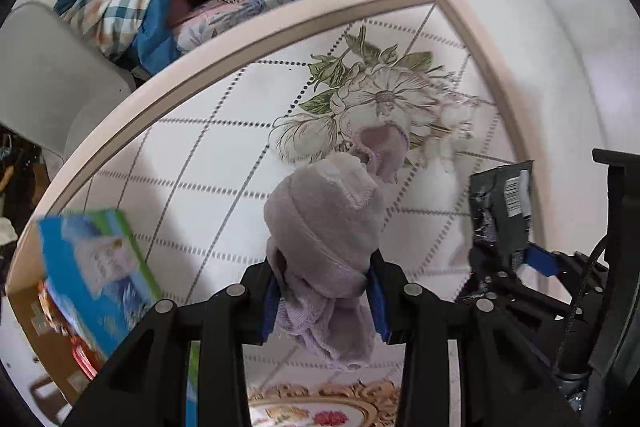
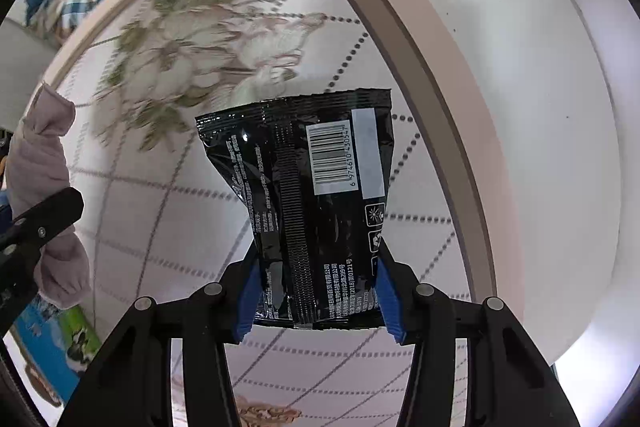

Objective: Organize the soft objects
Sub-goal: 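Carry the cloth and black bag into the box and open both grippers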

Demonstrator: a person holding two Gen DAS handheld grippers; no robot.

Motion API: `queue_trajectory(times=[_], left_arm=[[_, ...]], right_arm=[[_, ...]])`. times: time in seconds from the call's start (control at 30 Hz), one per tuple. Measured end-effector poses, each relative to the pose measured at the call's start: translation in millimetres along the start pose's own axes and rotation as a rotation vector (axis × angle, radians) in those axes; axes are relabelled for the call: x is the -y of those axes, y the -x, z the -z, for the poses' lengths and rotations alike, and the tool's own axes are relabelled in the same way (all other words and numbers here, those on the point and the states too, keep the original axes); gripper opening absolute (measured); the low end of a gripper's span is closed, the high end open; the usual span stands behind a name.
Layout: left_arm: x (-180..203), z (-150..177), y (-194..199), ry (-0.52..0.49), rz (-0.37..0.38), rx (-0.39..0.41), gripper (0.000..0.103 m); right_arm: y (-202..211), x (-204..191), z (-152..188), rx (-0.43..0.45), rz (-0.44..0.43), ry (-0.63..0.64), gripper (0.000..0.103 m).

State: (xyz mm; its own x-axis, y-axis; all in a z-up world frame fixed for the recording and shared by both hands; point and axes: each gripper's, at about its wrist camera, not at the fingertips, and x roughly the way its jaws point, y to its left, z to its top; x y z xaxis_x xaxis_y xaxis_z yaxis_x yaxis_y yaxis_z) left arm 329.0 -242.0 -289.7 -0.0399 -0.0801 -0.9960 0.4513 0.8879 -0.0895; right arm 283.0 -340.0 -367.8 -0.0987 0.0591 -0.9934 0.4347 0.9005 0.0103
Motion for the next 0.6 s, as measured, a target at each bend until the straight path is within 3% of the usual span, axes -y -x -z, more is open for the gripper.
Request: queue_trajectory(times=[0.33,0.47,0.6], left_arm=[[-88,104,101,0.140,0.110,0.166,0.034],[-144,155,126,0.233,0.106,0.191,0.034],[-197,192,131,0.314,0.057,0.180,0.034]], right_arm=[[101,-65,81,0.124,-0.162,0.168,0.052],[132,-102,121,0.139,-0.243,0.248,0.052],[150,-159,158,0.127,-0.317,0.345,0.052]])
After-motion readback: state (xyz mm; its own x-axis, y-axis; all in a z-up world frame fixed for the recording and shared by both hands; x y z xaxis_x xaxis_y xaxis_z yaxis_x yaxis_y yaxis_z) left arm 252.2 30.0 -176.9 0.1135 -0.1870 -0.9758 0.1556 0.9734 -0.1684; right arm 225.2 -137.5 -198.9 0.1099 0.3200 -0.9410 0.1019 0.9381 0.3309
